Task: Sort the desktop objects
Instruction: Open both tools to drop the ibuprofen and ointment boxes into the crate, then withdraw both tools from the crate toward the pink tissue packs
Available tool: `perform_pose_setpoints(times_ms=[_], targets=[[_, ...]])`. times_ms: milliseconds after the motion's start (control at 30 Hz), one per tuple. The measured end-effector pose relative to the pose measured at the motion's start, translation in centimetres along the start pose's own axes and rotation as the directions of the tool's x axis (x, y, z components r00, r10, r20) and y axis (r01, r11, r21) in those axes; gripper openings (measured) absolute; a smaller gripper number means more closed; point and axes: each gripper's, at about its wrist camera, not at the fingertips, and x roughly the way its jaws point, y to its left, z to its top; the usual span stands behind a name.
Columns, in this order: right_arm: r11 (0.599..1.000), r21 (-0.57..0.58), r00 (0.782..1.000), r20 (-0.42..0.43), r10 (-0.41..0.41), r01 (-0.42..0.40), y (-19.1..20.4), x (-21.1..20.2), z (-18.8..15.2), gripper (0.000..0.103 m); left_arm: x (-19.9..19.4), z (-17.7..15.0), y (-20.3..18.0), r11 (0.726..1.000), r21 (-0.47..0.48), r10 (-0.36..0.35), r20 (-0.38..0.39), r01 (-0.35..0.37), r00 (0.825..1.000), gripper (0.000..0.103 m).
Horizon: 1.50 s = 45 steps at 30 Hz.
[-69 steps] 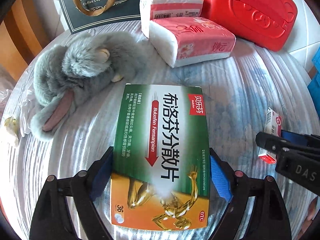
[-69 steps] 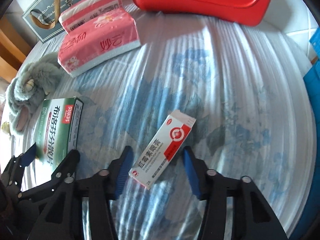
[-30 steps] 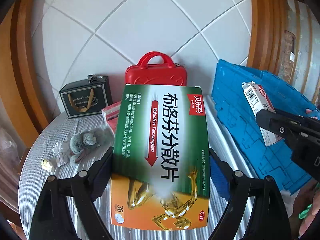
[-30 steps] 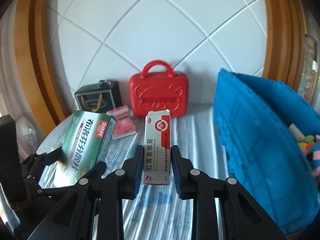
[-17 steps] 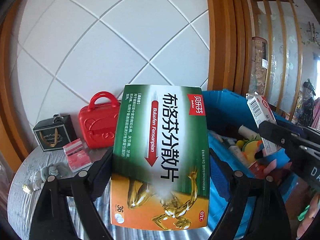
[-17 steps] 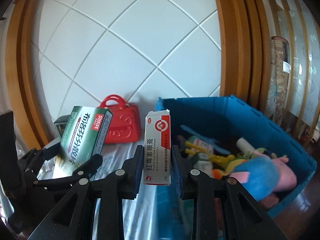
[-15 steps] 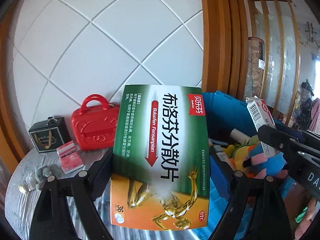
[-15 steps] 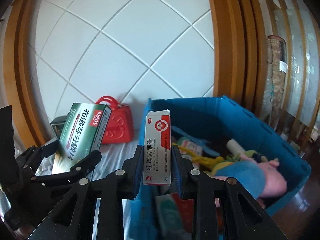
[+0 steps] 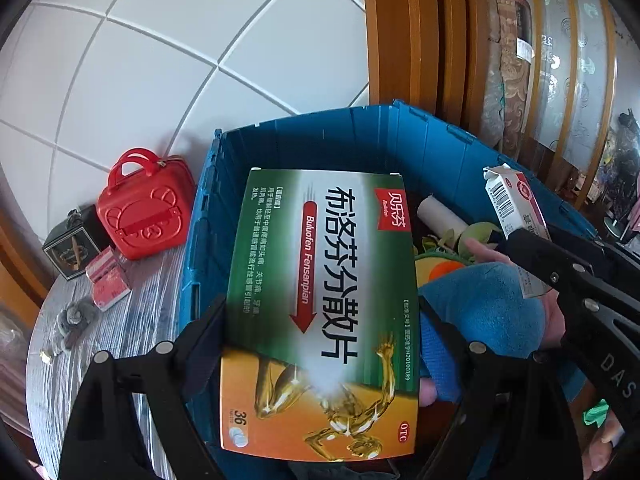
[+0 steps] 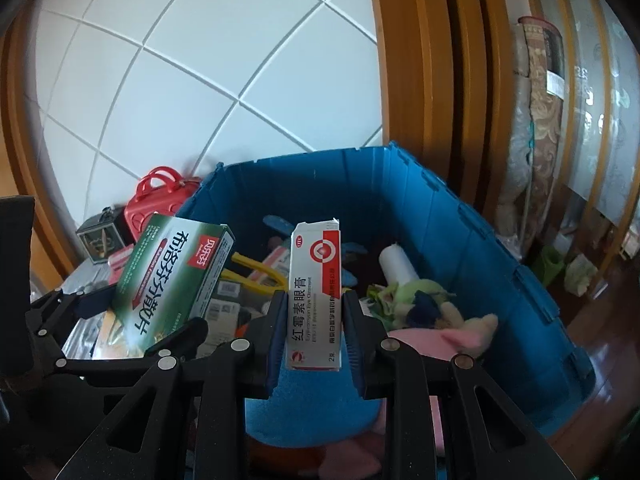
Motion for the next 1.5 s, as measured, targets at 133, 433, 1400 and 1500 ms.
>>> perform_pose_setpoints(times_ms=[133,433,1400,1500], targets=[[0.999,-0.024,0.999,-0.027,0.044,-0.044,-0.2,1.3,-0.1,0.027,0.4,-0.5,-0.3,0.999,-0.023,0.025,-0.03,-0.025,0.999,0.088],[0.996,-0.024,0.995,-0.051,0.082,-0.083,-0.6,2.2,-0.3,0.03,-0.5,-0.9,0.6,0.998,-0.045,0.054,-0.001,-0.054,0.999,0.092],[0.934,-0.239,0.95,0.099,0.295,-0.265,24.8,-0.1,0.2,0.103,-5.5,-11.4,32.1,0.9,-0.366,0.283,0.079,-0.236,0.956,0.101],[0.937,-0.229,0.956,0.066,0.286,-0.264,31.0,2.2,-0.4,0.103,-4.4,-13.2,38.8,0.906,-0.365,0.254,0.062,-0.215,0.965,0.101]])
